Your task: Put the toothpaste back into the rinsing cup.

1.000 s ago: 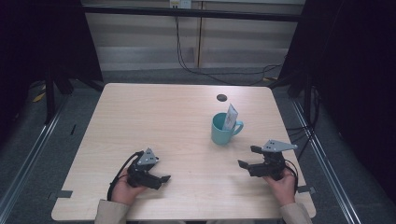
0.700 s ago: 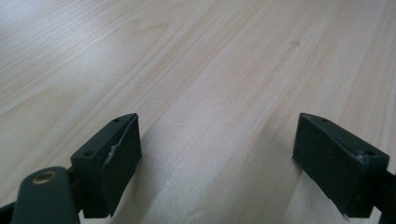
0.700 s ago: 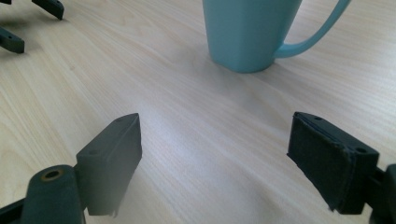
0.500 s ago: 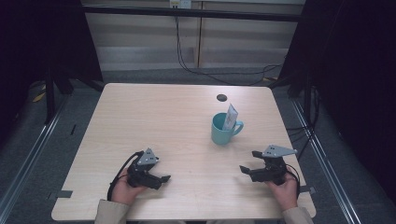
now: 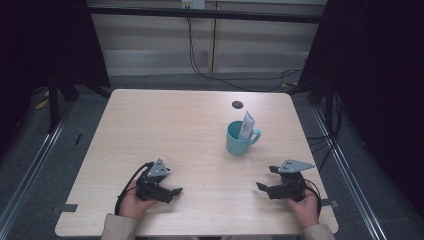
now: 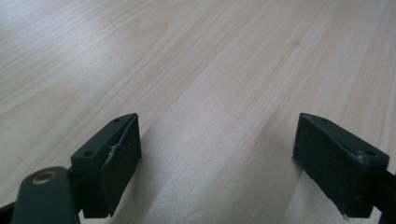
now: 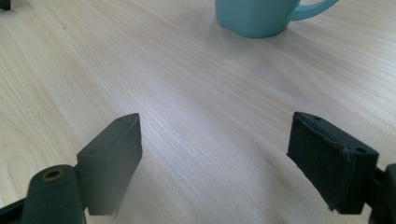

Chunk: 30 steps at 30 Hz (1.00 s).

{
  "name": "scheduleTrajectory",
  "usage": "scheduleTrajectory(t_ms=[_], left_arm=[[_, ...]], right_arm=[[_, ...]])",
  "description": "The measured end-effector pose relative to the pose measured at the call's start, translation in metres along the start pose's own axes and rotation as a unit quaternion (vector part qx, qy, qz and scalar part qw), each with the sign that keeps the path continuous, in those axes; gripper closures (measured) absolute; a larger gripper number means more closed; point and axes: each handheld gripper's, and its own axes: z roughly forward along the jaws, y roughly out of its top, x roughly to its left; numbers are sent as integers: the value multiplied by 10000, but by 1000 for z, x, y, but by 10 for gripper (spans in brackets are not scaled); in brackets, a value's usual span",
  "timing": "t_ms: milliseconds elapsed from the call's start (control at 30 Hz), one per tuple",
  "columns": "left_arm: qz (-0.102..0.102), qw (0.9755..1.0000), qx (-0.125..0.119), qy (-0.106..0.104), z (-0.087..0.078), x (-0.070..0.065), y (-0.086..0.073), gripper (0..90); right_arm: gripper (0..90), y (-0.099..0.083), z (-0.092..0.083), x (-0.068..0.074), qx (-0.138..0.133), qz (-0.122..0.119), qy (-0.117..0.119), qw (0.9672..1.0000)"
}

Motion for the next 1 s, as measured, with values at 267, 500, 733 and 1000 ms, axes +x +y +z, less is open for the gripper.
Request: scheduleTrajectory(t_ms=[267,500,733,1000], left_arm=[[3,10000,1,0,0,0,0,149],[0,10000,1,0,0,0,0,149],[2,10000,1,-2,0,0,0,149],[-7,10000,-4,-7,0,0,0,149]], right_arm=[[170,-4,3,0,126,-79,-12,9999],[171,-8,4,1,239,-140,-38,9996],[171,-8,5,2,352,-212,-82,9991],[163,-9,5,-1,399,-126,-7,9991]])
